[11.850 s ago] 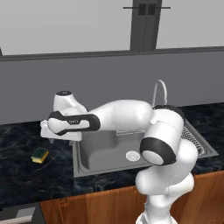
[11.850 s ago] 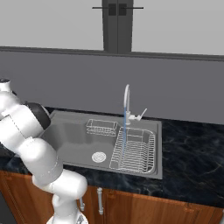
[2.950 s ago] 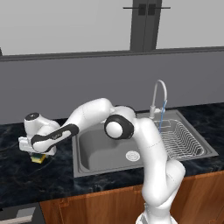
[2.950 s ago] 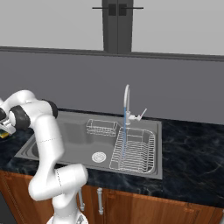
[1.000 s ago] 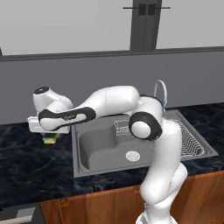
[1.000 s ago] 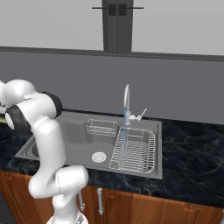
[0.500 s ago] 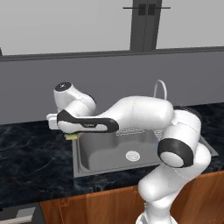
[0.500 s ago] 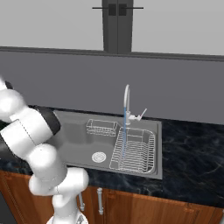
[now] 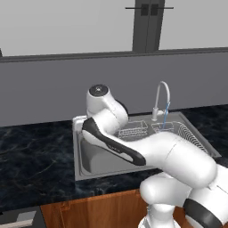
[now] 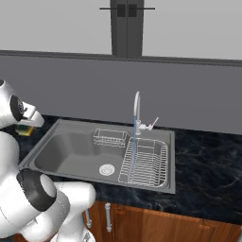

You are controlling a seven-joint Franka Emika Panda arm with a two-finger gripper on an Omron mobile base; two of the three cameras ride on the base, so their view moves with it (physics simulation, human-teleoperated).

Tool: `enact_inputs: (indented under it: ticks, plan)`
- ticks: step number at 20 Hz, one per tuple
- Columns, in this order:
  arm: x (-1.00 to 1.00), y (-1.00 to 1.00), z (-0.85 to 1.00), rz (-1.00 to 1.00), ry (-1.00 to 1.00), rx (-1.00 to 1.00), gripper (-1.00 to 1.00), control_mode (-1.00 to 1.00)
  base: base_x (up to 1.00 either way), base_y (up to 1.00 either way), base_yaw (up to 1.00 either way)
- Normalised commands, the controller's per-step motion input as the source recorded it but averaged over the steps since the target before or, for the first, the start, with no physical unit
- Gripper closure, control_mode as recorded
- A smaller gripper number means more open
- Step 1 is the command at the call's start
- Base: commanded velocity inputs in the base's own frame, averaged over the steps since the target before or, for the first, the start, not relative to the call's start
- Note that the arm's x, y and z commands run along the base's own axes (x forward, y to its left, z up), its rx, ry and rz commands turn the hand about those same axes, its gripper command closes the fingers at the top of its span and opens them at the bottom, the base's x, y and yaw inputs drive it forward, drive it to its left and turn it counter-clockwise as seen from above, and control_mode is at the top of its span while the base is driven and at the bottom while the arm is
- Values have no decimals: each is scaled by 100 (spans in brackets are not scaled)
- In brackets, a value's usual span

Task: Soak the sponge with water for a few seconds and then drop it inside the sink.

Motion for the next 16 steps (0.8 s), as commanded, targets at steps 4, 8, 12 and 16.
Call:
enact_inputs:
  ticks: [4,8,12,16]
  plan:
    - [-19,-75,54,4,-11,0,100,-100,0,0,0]
    - [-11,-64,43,0,-9,0,100,-100,0,0,0]
    - [0,-43,8,0,-2,0,100,-100,0,0,0]
    - [0,-15,0,-6,0,0,100,-100,0,0,0]
